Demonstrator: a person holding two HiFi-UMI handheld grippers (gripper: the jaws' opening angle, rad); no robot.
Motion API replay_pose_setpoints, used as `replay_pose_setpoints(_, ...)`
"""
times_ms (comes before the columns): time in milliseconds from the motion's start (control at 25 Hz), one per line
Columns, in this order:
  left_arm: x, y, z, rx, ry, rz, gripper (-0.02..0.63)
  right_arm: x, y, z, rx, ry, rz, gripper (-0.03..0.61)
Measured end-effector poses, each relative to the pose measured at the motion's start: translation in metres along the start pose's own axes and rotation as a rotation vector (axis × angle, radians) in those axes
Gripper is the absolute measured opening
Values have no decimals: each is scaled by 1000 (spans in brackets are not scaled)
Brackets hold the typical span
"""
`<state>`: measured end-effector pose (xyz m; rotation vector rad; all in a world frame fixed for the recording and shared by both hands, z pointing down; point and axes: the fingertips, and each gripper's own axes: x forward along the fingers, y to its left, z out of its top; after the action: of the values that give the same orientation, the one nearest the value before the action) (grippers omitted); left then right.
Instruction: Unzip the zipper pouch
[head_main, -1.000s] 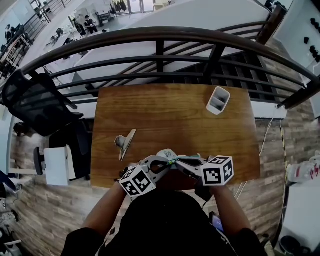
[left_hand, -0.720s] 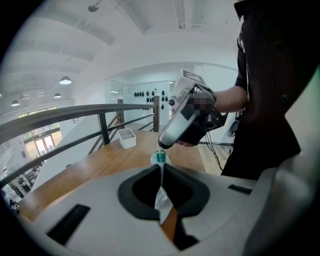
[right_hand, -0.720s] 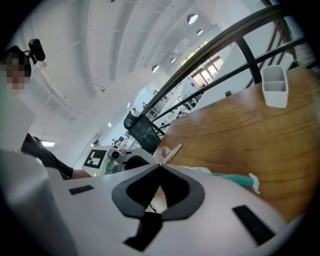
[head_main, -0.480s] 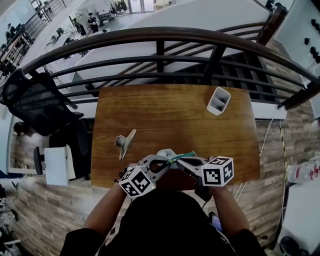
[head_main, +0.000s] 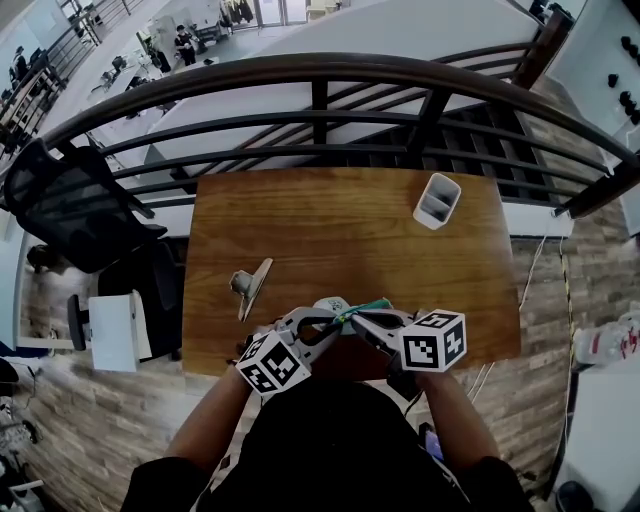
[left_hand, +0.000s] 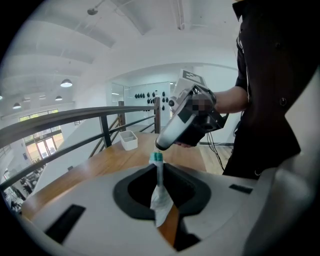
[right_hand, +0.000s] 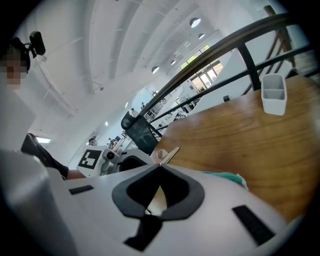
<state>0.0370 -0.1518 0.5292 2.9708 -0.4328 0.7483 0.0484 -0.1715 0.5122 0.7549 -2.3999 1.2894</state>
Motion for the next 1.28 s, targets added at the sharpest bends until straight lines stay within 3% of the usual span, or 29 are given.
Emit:
replay_pose_setpoints(120, -3, 1, 1, -18, -9, -3, 101, 1, 1, 2, -4, -5, -1, -3)
replay_pose_setpoints(320, -10, 13, 9, -58, -52, 41, 137, 1, 2, 4, -43, 7, -17, -3)
replay_pose_setpoints(440, -14, 19, 17, -103, -90, 36, 136, 2, 4, 4, -47, 12, -15, -3)
replay_pose_setpoints(760, -11, 12, 16, -69, -75, 8, 67, 5, 4, 4, -58, 22, -19, -3)
replay_pose_setpoints(1280, -17, 10, 9, -35, -63, 24, 51, 9, 4, -3, -98, 24, -43, 0)
